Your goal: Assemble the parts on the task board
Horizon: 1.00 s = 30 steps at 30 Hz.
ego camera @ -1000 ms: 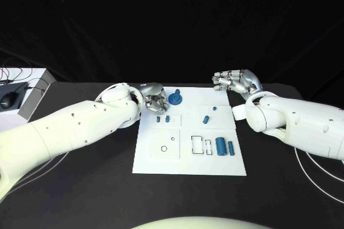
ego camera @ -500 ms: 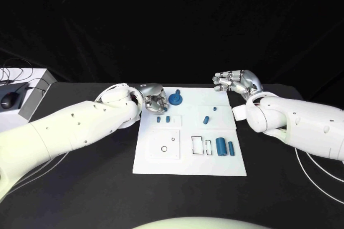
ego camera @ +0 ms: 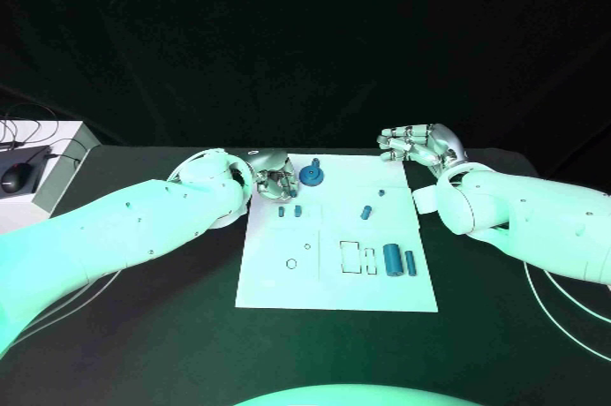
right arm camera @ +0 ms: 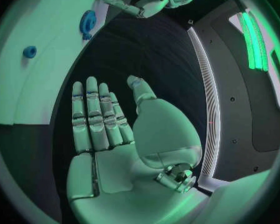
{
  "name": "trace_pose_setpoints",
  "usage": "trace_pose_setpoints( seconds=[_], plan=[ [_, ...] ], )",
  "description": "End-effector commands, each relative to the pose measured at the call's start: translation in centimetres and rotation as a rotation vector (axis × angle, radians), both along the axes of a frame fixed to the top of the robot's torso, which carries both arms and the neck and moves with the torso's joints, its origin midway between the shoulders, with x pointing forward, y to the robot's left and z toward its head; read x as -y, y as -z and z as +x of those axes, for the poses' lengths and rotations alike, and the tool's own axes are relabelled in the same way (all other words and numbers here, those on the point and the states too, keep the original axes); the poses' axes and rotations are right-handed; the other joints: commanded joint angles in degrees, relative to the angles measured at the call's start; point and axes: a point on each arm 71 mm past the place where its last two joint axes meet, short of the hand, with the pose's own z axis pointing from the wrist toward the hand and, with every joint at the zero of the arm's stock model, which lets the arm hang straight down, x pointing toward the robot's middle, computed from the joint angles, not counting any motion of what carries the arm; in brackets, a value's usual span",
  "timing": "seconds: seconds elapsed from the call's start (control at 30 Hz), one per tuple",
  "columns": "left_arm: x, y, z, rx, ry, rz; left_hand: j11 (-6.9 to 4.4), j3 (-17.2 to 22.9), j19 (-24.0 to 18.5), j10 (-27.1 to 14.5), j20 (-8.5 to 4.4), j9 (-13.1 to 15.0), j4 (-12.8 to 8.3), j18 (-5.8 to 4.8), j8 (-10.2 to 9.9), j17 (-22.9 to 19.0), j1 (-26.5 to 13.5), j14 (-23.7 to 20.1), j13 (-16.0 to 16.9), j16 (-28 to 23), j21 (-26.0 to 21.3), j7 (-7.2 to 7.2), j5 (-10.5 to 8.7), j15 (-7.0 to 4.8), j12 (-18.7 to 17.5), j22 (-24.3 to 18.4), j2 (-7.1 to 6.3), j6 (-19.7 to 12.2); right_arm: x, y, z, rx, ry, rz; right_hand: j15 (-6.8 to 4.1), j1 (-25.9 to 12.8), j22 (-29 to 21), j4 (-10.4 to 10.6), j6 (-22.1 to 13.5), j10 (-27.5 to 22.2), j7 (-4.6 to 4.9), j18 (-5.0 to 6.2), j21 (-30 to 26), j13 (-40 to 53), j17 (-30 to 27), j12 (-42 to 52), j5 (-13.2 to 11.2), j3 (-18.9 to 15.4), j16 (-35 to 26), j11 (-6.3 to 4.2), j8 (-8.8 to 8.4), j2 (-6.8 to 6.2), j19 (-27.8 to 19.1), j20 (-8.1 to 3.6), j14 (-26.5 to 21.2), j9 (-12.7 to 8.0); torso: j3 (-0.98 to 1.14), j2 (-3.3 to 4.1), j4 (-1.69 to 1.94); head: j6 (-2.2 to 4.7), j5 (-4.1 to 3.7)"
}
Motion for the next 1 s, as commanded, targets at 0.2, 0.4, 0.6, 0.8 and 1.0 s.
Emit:
trace_pose_setpoints(
  seconds=[0.2, 0.4, 0.6, 0.8, 1.0],
  plan=[
    [0.17, 0.01, -0.27, -0.001, 0.004, -0.008, -0.10, 0.59, 0.30, 0.12, 0.27, -0.01, -0.18, 0.26, 0.16, 0.03, 0.43, -0.02, 0.17, -0.14, -0.17, -0.41, 0.15, -0.06, 0.43, 0.03, -0.77, -1.72, -0.11, -0.09, -0.02, 0.010, -0.018, 0.002, -0.10, -0.76, -0.07, -0.22, -0.32, 0.04, -0.04, -0.81, -0.18, -0.09, -0.07, -0.24, 0.35, 0.55, -0.31, -0.04, -0.32, 0.13, -0.28, -0.22, -0.24, -0.08, 0.03, 0.02, -0.04, -0.02, -0.04],
    [0.18, -0.10, -0.47, 0.004, 0.006, -0.015, -0.31, 0.37, 0.45, 0.62, 0.03, 0.04, -0.32, 0.17, 0.23, 0.08, 0.73, 0.17, 0.33, -0.11, -0.06, -0.27, 0.15, -0.26, 0.66, 0.15, -0.65, -0.86, -0.06, -0.09, -0.04, 0.010, -0.017, 0.002, -0.10, -0.76, -0.07, -0.22, -0.32, 0.04, -0.04, -0.81, -0.18, -0.09, -0.07, -0.24, 0.35, 0.55, -0.31, -0.04, -0.32, 0.13, -0.28, -0.22, -0.24, -0.08, 0.01, 0.01, 0.01, -0.06, -0.12],
    [0.06, -0.15, -0.47, 0.009, -0.001, -0.017, -0.37, 0.23, 0.47, 0.63, -0.06, 0.01, -0.41, 0.07, 0.20, 0.14, 0.81, 0.19, 0.38, -0.11, -0.07, -0.56, 0.13, -0.29, 0.74, 0.20, -0.63, -1.68, -0.04, -0.10, -0.05, 0.010, -0.016, 0.002, -0.10, -0.76, -0.07, -0.22, -0.32, 0.04, -0.04, -0.81, -0.18, -0.09, -0.07, -0.24, 0.35, 0.55, -0.31, -0.04, -0.32, 0.13, -0.28, -0.22, -0.24, -0.08, 0.01, -0.01, 0.03, -0.07, -0.09],
    [-0.19, -0.21, -0.36, 0.018, -0.014, -0.020, -0.48, 0.20, 0.56, 0.76, -0.15, -0.03, -0.54, -0.01, 0.22, 0.18, 1.04, 0.24, 0.42, -0.20, -0.14, -1.32, 0.16, -0.35, 0.94, 0.18, -0.82, -4.91, -0.03, -0.10, -0.05, 0.011, -0.016, 0.002, -0.10, -0.76, -0.07, -0.22, -0.32, 0.04, -0.04, -0.81, -0.18, -0.09, -0.07, -0.24, 0.35, 0.55, -0.31, -0.04, -0.32, 0.13, -0.28, -0.22, -0.24, -0.08, 0.00, 0.00, -0.02, 0.00, -0.12],
    [-0.54, -0.26, -0.23, 0.022, -0.026, -0.019, -0.55, 0.00, 0.64, 0.93, -0.22, -0.13, -0.55, -0.07, 0.12, 0.25, 1.28, 0.33, 0.47, -0.23, -0.17, -1.82, 0.19, -0.42, 1.18, 0.19, -0.89, -7.51, 0.03, -0.09, -0.05, 0.010, -0.015, 0.001, -0.10, -0.76, -0.07, -0.22, -0.32, 0.04, -0.04, -0.81, -0.18, -0.09, -0.07, -0.24, 0.35, 0.55, -0.31, -0.04, -0.32, 0.13, -0.28, -0.22, -0.24, -0.08, 0.03, 0.01, 0.00, 0.04, -0.15]
  ],
)
